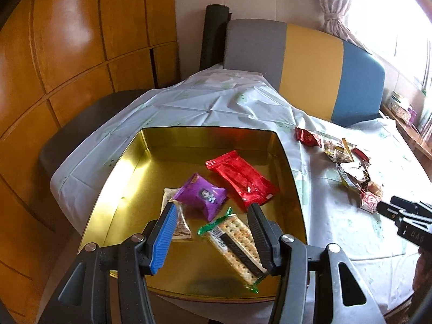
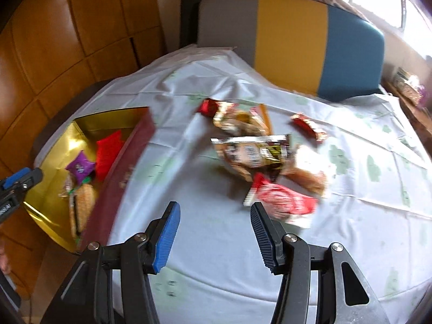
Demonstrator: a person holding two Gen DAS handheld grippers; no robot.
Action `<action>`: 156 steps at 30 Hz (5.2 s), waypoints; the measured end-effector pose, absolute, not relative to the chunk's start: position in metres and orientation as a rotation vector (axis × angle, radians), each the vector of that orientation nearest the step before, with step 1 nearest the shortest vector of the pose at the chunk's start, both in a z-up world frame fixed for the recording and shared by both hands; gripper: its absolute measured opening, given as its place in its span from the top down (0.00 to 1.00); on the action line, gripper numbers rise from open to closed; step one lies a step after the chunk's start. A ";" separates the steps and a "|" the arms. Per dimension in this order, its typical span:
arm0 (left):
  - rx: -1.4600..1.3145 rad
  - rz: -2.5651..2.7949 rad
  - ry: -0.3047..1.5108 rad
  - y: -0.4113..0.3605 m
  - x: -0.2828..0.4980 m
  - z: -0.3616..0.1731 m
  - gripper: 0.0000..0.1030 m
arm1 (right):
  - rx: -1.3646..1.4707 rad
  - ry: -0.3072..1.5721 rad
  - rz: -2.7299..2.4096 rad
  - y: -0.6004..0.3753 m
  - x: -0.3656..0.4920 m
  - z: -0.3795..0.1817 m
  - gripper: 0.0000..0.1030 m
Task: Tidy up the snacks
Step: 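Reach the left gripper to the red foil candy and grasp it, then grasp the clear pistachio bag with the right gripper while the left gripper holds the red candy, then carry the red candy into the gold tin and open the left gripper while the right holds the pistachio bag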
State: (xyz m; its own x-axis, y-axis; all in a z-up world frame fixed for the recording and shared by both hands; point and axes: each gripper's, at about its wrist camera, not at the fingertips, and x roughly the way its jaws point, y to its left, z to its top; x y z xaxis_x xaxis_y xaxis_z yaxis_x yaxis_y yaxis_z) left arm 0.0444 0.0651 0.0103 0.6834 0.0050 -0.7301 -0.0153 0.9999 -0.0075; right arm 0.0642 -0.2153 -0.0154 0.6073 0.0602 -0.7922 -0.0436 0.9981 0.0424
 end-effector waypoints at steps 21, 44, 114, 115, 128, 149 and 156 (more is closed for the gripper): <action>0.046 -0.236 0.892 -0.016 0.085 0.025 0.51 | 0.054 0.957 -0.159 -0.348 0.070 -0.026 0.40; 0.679 -0.414 1.011 -0.155 0.261 -0.049 0.47 | 0.237 0.940 -0.001 -0.347 0.070 -0.013 0.31; 0.157 -0.655 0.988 -0.102 0.023 -0.071 0.70 | 0.614 1.165 0.035 -0.294 0.237 -0.058 0.38; 0.149 -0.659 0.986 -0.100 0.023 -0.071 0.70 | 0.629 1.176 -0.008 -0.294 0.245 -0.065 0.38; 0.091 -0.685 0.987 -0.094 0.026 -0.075 0.70 | 0.278 1.169 -0.110 -0.251 0.295 -0.075 0.60; 0.120 -0.615 0.973 -0.101 0.020 -0.075 0.70 | 0.048 1.225 0.214 -0.264 0.097 -0.039 0.61; 0.146 -0.584 0.975 -0.104 0.019 -0.069 0.70 | 0.145 1.237 0.174 -0.282 0.077 -0.079 0.61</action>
State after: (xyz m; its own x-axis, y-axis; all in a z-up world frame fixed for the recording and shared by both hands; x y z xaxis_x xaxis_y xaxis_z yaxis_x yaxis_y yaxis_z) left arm 0.0190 -0.1036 -0.0694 0.4220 -0.4012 -0.8130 0.5282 0.8376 -0.1392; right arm 0.0767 -0.2816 -0.0786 0.3169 0.2100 -0.9249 -0.0531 0.9776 0.2038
